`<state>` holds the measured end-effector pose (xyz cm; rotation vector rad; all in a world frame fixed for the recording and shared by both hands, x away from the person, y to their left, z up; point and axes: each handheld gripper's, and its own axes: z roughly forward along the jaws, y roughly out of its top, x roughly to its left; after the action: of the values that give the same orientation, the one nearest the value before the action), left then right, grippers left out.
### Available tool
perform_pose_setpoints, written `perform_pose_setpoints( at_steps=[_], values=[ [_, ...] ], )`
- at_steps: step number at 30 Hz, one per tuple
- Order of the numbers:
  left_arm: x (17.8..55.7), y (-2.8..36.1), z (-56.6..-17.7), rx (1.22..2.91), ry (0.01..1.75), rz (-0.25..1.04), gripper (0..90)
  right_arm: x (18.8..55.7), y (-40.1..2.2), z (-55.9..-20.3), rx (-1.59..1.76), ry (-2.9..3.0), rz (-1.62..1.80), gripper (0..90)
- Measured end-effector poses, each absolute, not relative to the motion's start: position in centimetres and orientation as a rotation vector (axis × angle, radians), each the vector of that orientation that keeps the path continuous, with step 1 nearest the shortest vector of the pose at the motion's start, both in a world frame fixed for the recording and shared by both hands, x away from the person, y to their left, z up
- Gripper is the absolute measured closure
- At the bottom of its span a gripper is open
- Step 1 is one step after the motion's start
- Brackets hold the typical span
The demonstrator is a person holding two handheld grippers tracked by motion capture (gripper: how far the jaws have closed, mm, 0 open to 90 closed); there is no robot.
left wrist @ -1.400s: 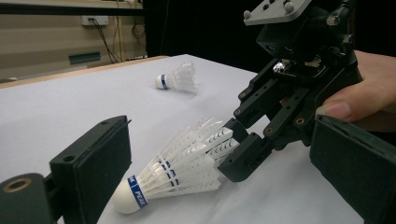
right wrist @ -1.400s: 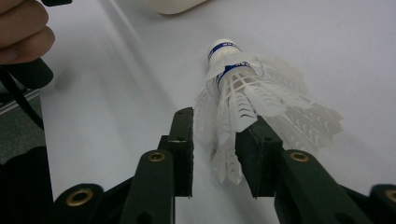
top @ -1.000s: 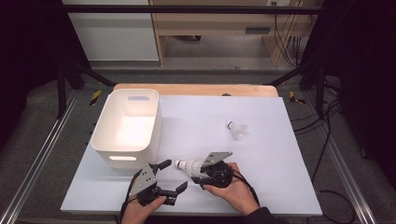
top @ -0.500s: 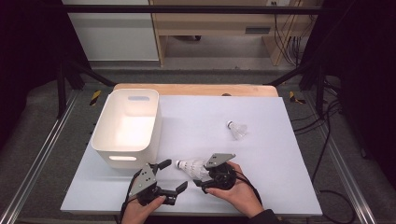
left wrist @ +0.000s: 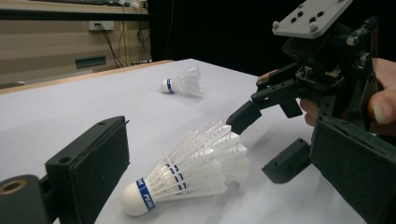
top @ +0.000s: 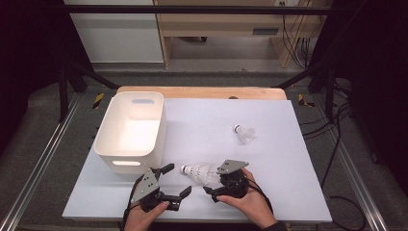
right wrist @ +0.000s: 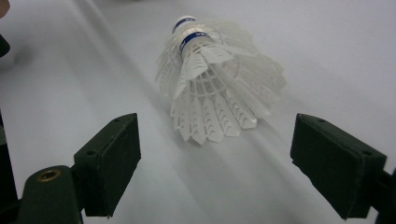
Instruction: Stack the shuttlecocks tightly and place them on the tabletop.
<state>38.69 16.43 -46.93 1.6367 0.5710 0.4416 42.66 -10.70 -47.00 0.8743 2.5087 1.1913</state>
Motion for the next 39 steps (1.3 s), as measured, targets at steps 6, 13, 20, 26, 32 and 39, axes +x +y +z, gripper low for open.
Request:
perform_pose_setpoints(
  at_steps=[6,13,20,26,32,39],
  values=[
    [38.8,16.6,-46.9,1.631,0.572,0.446,4.0,41.9,-13.2,-46.2,0.911,2.429,1.284,12.6],
    [38.9,16.7,-46.8,1.622,0.575,0.439,3.9,41.7,-17.1,-46.3,1.006,2.325,1.328,10.6],
    [39.1,17.1,-46.8,1.616,0.572,0.443,3.5,41.4,-20.0,-46.4,1.068,2.218,1.301,10.6],
    [38.9,17.0,-46.7,1.616,0.553,0.450,3.3,41.6,-20.8,-46.4,1.115,2.166,1.300,9.7],
    [39.0,17.2,-46.7,1.606,0.557,0.468,3.5,41.5,-21.5,-46.3,1.119,2.116,1.272,9.4],
    [38.9,17.2,-46.8,1.610,0.561,0.462,3.4,41.6,-22.6,-46.3,1.163,2.046,1.274,7.9]
  ],
)
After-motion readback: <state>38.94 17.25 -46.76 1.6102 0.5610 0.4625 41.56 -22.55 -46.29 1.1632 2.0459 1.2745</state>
